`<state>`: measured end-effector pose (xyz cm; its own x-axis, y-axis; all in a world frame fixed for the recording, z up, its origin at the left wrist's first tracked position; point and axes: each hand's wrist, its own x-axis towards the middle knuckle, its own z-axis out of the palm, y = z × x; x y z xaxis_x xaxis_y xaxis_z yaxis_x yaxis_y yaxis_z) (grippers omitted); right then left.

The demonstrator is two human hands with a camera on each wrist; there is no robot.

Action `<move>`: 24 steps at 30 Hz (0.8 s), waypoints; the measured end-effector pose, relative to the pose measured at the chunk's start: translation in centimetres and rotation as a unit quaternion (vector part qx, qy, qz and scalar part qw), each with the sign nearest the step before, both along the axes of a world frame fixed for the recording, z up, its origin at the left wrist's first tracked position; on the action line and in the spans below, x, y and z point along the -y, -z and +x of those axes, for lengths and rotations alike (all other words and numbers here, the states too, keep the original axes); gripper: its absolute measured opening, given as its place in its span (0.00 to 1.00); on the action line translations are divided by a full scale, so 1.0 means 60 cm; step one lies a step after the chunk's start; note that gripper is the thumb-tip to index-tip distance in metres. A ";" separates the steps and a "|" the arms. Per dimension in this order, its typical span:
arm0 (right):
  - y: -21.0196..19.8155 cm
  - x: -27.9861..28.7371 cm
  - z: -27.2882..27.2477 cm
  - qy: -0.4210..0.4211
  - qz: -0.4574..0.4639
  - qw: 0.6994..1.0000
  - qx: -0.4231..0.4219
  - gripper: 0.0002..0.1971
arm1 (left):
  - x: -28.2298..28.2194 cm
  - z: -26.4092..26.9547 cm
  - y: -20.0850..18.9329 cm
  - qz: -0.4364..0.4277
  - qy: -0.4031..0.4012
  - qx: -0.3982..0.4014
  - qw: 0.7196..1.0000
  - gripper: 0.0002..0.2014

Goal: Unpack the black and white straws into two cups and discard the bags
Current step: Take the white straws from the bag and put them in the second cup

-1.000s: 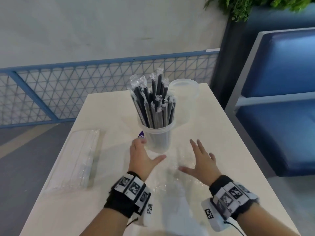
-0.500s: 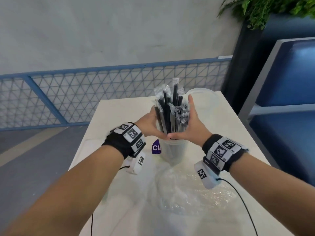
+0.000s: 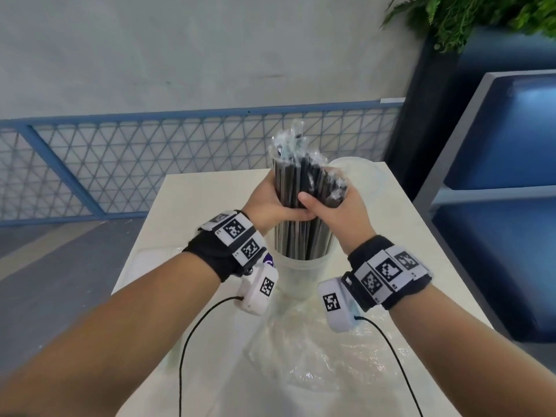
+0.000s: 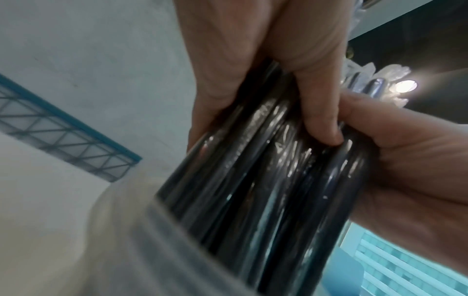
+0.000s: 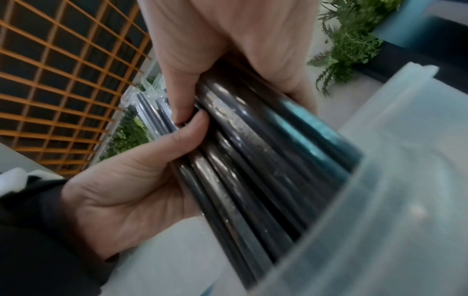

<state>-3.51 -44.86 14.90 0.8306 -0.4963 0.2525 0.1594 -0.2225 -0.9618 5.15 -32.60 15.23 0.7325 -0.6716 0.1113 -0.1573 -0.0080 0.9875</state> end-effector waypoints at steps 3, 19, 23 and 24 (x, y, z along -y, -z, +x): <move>-0.024 0.002 -0.006 -0.024 0.003 0.999 0.038 0.27 | 0.000 -0.003 -0.027 -0.009 0.008 0.037 0.999 0.46; 0.034 0.008 0.005 -0.063 -0.316 0.946 -0.031 0.23 | -0.003 -0.023 -0.004 0.327 0.083 0.327 0.883 0.46; 0.031 0.028 -0.022 -0.032 -0.135 0.989 -0.048 0.52 | -0.027 0.007 0.002 0.232 0.076 0.182 0.953 0.63; 0.033 0.026 -0.024 -0.066 -0.091 0.991 -0.079 0.57 | -0.029 0.010 0.012 0.233 0.082 0.156 0.956 0.63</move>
<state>-4.96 -46.44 12.95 0.9213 -0.3400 0.1888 0.0483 -0.3817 -0.9230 5.77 -30.85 14.50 0.5932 -0.8044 -0.0323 -0.4804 -0.3859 0.7876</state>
